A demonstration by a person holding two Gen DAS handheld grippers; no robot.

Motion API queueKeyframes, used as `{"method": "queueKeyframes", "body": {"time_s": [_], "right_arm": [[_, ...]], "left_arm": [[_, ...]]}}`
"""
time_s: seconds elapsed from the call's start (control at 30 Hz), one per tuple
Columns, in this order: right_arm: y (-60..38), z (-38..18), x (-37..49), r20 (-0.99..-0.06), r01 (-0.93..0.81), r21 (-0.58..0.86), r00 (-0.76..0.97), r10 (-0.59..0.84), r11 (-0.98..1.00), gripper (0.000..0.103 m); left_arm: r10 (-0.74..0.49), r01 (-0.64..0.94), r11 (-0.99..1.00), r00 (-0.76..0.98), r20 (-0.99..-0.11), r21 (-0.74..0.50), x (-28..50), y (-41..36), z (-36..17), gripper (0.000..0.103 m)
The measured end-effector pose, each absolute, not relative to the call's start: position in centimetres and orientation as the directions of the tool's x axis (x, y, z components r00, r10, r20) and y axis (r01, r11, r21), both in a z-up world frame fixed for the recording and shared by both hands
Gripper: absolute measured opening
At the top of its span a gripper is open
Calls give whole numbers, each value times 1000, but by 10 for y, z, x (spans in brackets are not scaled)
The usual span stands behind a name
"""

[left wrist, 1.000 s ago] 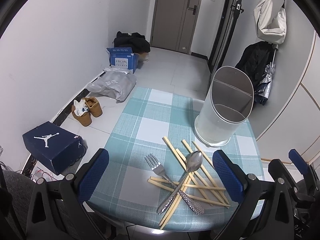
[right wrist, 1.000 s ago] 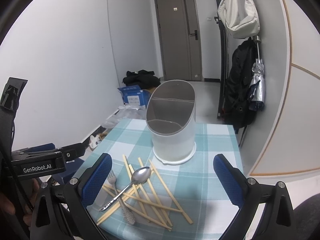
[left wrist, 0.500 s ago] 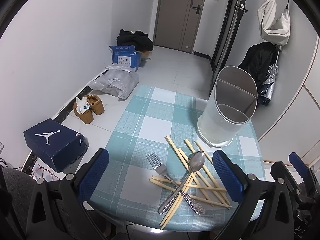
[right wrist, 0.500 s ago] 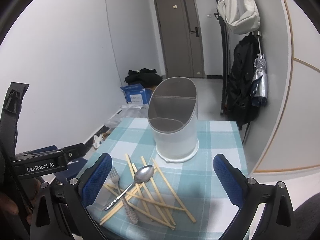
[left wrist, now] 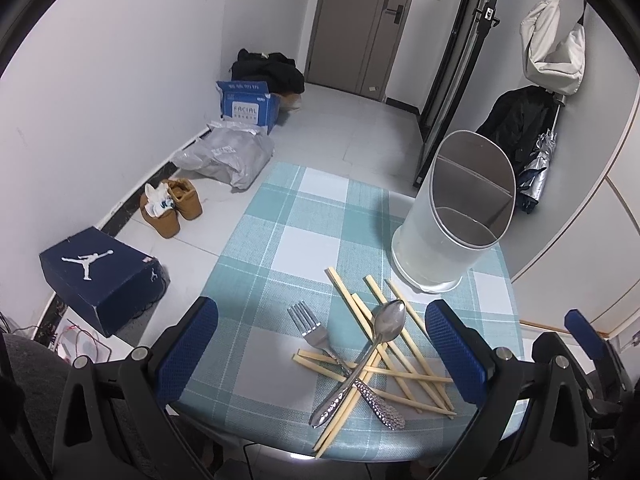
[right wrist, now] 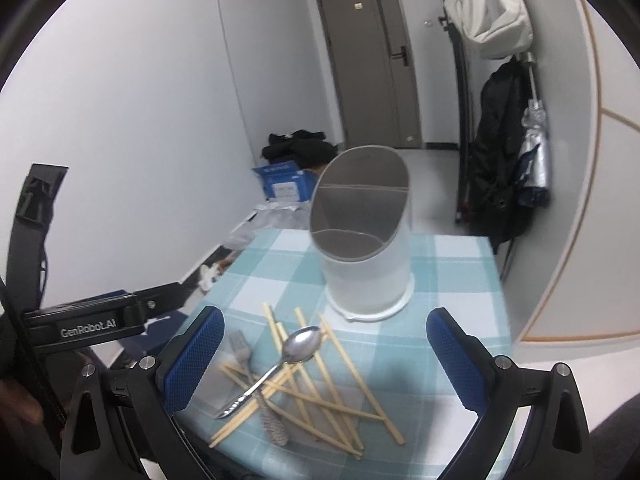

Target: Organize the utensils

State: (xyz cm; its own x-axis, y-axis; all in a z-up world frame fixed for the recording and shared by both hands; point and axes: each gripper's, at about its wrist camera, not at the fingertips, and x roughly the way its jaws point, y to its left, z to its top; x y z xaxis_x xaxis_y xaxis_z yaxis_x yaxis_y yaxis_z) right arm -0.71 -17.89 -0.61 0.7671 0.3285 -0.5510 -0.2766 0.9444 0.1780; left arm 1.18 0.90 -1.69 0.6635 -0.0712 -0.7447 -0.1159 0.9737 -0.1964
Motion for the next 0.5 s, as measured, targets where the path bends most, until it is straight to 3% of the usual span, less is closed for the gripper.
{"method": "queueKeyframes", "body": {"time_s": [0.33,0.5], "right_arm": [[-160,-33,25,-642,-339,244,646,413,909,99],[-148,-65,54,-730,-350,290,521,442,891,81]], "left_arm": [[-179,-217,904,590,-787,-369,34,51,-41,102],[-209,-271,866,567,-797,-420,46,68,-53,102]]}}
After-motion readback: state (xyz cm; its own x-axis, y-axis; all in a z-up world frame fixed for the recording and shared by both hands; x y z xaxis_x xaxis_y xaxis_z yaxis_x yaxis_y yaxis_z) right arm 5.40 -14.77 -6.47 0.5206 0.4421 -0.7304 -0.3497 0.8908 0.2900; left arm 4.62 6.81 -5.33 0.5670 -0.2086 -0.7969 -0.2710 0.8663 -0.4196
